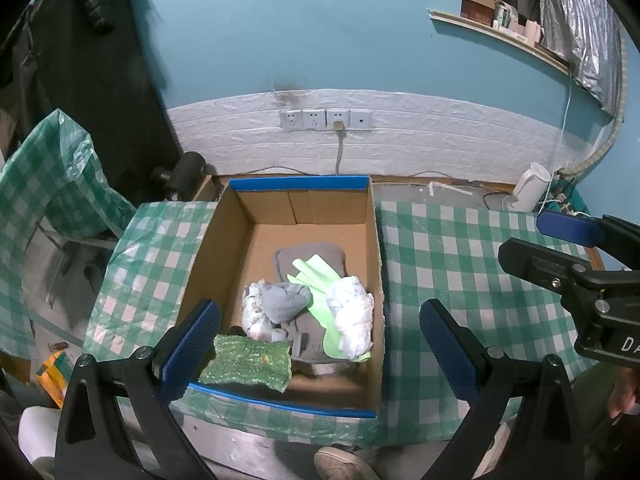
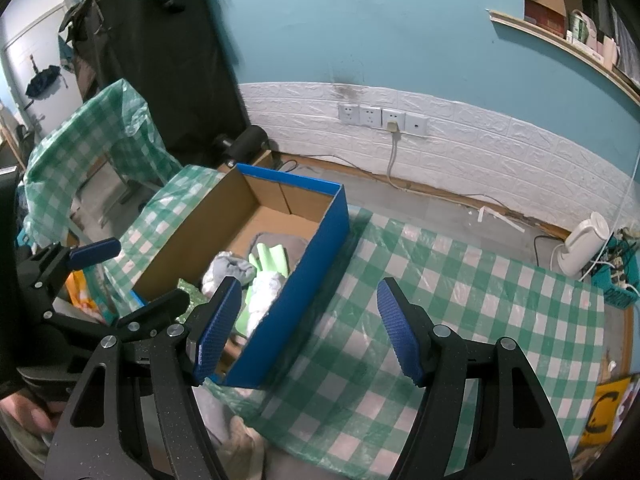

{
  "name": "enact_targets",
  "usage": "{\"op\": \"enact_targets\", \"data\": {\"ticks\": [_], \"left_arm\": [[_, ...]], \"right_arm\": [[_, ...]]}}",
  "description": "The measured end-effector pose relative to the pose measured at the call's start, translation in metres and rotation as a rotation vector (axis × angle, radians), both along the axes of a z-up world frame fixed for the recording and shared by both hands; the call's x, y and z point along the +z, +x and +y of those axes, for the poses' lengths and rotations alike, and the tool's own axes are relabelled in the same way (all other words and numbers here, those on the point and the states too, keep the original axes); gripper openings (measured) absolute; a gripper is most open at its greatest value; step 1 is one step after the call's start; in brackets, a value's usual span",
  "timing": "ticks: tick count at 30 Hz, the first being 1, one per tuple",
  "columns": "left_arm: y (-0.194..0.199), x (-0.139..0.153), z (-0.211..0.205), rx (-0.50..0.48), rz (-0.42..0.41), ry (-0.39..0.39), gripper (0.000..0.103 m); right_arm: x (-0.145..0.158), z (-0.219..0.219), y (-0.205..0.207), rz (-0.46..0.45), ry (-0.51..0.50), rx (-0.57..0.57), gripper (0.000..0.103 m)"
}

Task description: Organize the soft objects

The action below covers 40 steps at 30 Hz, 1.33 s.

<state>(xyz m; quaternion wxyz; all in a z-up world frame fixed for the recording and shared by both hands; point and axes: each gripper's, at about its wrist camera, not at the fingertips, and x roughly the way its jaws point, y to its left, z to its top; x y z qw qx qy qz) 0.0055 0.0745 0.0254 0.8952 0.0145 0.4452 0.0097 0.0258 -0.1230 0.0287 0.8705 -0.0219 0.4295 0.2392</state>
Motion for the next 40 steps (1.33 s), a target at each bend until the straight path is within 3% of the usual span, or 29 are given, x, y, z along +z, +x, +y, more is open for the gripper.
{"op": "enact_targets", "data": {"ticks": [40], "left_arm": [[0.0, 0.0029, -0.0084, -0.019, 0.0, -0.017, 0.101]], "right_arm": [[0.0001, -0.0004, -0.0018, -0.001, 0.002, -0.001, 0.07]]}}
